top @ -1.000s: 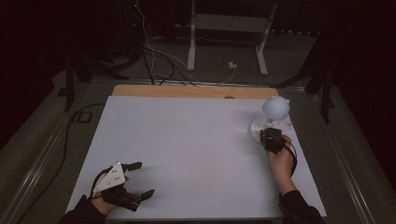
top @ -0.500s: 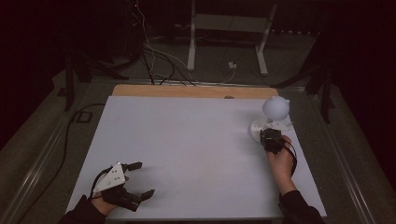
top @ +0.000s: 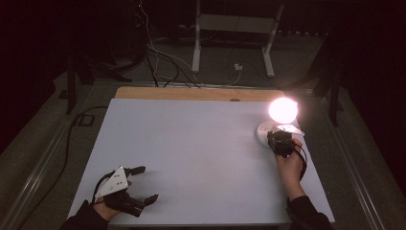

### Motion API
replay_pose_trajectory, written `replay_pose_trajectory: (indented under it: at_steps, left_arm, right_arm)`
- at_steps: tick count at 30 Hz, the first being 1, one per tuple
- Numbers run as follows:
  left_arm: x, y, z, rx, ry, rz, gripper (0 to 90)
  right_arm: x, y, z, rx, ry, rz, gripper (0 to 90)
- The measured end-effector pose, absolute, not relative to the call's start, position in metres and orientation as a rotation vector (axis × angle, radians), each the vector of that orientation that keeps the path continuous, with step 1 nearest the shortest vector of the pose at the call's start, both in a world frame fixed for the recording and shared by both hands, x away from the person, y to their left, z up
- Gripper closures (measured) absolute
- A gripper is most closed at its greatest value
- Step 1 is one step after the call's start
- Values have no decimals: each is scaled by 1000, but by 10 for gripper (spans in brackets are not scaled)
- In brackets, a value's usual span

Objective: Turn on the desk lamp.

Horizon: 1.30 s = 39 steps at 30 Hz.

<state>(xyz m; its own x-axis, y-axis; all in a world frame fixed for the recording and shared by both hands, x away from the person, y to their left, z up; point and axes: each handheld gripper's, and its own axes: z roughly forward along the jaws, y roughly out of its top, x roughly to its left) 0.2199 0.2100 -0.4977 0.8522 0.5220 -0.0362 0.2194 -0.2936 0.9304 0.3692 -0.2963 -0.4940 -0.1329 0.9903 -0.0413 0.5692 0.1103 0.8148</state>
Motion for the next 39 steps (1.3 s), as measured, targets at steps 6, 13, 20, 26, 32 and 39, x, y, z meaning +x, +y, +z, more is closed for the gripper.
replay_pose_trajectory:
  at_steps: [6, 13, 20, 26, 32, 39]
  left_arm:
    - [219, 210, -497, 1877, 554, 329, 2]
    - [220, 210, -497, 1876, 557, 327, 2]
    - [222, 210, -497, 1878, 565, 333, 2]
    - [224, 208, -497, 1874, 575, 334, 2]
    - [225, 209, -498, 1868, 573, 327, 2]
    - [222, 210, -498, 1868, 572, 325, 2]
  right_arm:
    - [365, -294, -484, 1499, 1774, 910, 786]
    - [354, -293, -471, 1448, 1797, 1012, 559]
    - [351, -289, -464, 1456, 1857, 1084, 319]
    - [347, -283, -460, 1387, 1921, 1178, 138]
    - [342, -280, -449, 1291, 2044, 1285, 0]
    - [338, -272, -450, 1179, 2066, 1299, 0]
